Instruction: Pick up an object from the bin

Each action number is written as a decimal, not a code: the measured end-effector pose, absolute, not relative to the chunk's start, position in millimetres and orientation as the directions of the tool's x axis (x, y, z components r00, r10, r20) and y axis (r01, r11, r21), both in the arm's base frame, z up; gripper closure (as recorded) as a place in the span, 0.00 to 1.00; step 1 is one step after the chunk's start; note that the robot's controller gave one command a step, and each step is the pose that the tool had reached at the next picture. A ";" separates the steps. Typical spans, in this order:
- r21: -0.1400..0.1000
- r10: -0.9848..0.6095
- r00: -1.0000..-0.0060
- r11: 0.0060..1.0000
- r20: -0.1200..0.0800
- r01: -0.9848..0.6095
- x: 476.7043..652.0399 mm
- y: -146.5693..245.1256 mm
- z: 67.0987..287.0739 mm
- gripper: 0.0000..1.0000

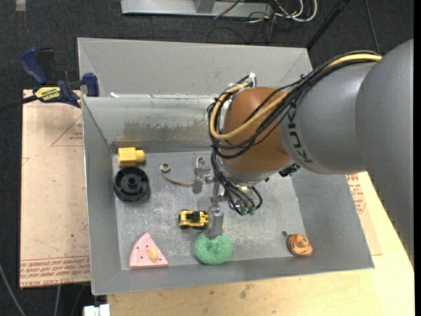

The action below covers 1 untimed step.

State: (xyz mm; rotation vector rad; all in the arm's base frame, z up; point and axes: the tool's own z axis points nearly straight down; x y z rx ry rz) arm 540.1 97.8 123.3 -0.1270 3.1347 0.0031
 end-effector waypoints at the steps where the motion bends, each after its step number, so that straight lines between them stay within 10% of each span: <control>1: 0.003 -0.106 -0.994 0.994 0.002 -0.106 545.1 74.3 70.2 0.00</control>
Offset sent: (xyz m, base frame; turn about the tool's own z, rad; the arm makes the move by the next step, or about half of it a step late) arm -0.0005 -0.0217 -0.0533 -0.0618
